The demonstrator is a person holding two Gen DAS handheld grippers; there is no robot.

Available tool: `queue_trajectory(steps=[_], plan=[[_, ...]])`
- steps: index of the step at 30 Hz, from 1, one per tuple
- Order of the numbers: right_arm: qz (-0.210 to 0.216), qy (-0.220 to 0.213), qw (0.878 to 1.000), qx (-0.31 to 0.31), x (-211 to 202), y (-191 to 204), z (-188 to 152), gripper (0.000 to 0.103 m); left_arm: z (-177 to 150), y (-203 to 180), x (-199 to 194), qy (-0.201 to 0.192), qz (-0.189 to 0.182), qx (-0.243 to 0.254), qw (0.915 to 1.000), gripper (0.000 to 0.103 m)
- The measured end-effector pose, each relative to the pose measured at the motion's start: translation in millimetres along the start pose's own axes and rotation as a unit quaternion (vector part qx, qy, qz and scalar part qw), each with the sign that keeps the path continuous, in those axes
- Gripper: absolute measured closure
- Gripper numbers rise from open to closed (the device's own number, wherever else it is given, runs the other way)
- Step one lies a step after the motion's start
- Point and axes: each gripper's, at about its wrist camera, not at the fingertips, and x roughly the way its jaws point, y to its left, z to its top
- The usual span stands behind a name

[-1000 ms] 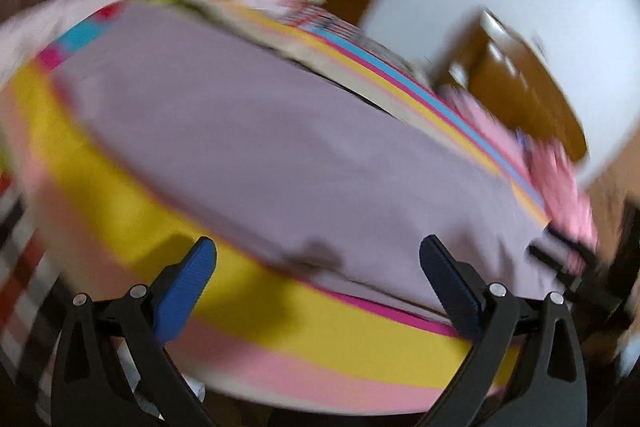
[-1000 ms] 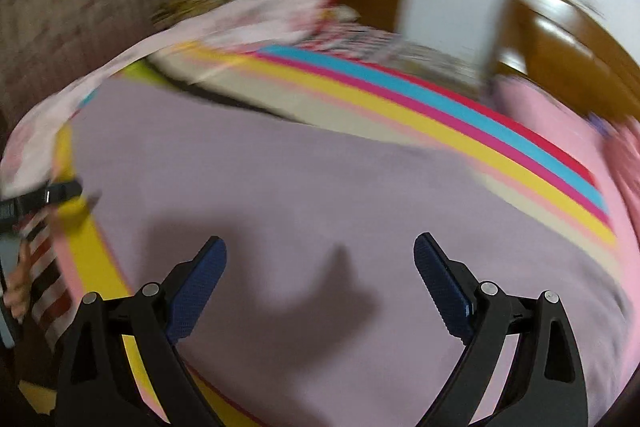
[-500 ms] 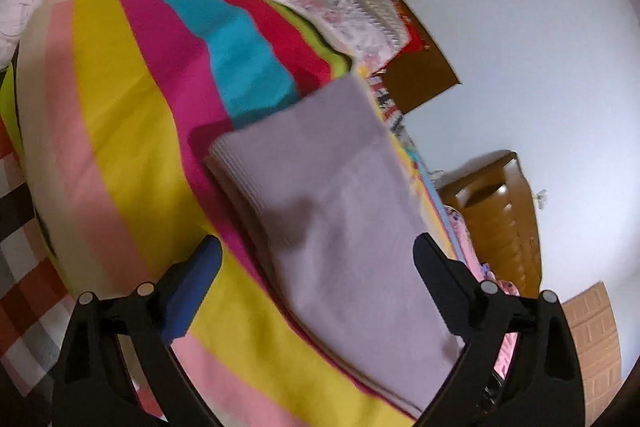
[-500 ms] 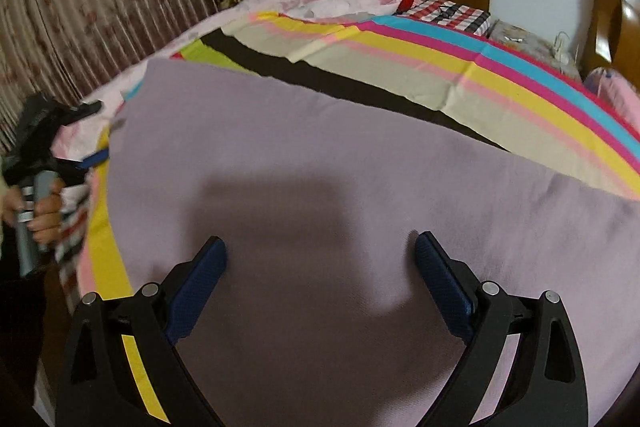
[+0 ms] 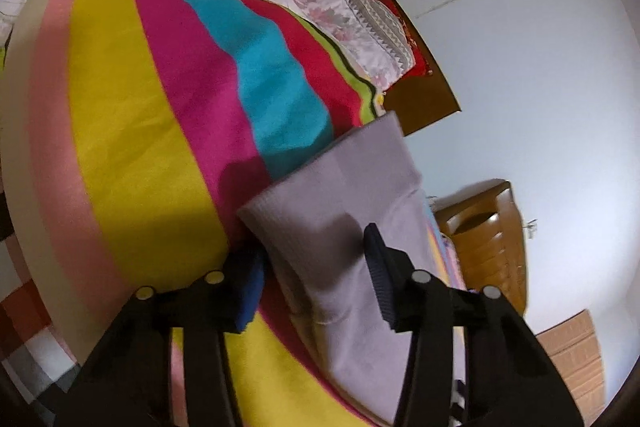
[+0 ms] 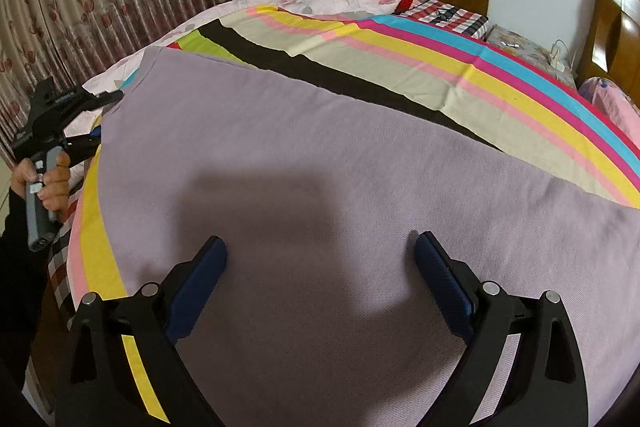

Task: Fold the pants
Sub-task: 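Move the left gripper to the sweatpants edge and close on it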

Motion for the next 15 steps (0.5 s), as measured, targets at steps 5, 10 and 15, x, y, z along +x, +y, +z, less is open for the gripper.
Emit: queue_trajectory(steps=[5,10,15], plan=[[0.0,0.0,1.0,0.0,0,0,0,0.011,-12,-20,7,-0.025,0.01,0.062,0.9977,0.026],[0.004,-0.001,1.0,0.003,0,0,0,0.011,-12,-31,14,-0.032,0.061,0.072,0.995,0.066],[-0.011,0.007,1.0,-0.012,4,5,0,0.009,-11,-39,7,-0.021,0.065,0.086,0.9939,0.084]])
